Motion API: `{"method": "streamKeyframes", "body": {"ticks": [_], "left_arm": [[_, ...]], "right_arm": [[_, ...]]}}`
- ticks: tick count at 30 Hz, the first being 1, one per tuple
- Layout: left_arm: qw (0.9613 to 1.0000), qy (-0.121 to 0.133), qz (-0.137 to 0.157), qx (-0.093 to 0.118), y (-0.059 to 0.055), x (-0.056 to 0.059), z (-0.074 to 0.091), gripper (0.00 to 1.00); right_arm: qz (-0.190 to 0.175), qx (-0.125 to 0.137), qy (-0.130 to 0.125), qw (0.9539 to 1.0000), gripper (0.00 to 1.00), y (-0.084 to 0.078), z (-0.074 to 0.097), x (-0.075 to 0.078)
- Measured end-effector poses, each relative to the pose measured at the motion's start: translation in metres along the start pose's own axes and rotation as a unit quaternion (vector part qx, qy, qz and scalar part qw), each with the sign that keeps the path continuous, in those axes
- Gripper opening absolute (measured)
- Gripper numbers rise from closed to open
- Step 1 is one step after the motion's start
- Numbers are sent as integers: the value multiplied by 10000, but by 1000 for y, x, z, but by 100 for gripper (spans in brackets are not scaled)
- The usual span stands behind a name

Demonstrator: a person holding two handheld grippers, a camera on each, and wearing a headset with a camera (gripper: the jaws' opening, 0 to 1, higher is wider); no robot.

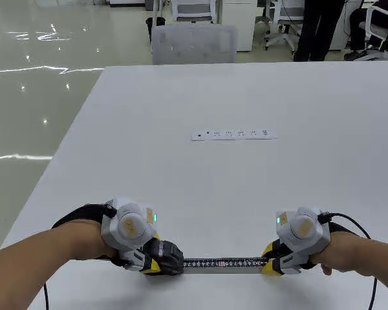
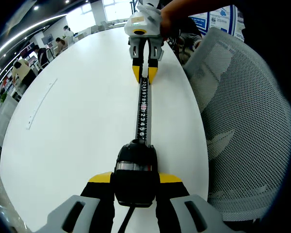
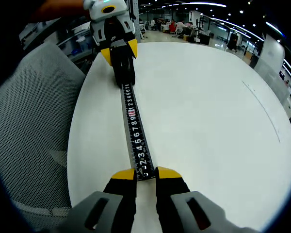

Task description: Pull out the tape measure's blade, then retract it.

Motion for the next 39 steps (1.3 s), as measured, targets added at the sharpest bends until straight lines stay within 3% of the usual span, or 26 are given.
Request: {"method": "streamKeyframes", "body": {"ticks": [28, 30, 39], "left_arm": [[10000, 26, 11, 29, 1, 2, 1, 29], [9999, 25, -147, -16, 2, 3, 0, 29], [10000, 22, -26, 6, 1, 1, 0, 29]], "right_arm": [[-45, -25, -34, 10000, 12, -15, 10, 4], [-101, -19, -31, 9999, 13, -16, 10, 4], [-62, -26, 21, 10000, 12, -17, 11, 5]]}}
Point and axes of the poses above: the centre of the closed fingertips' face, and the gripper's own axes: z roughly backward along the fingers, x roughly to its right, y roughly out of its top, the point moved 6 cm from there along z, roughly backward along the fingers, and after that the axes turned 7 degrees about -y, right-handed, at the moved point
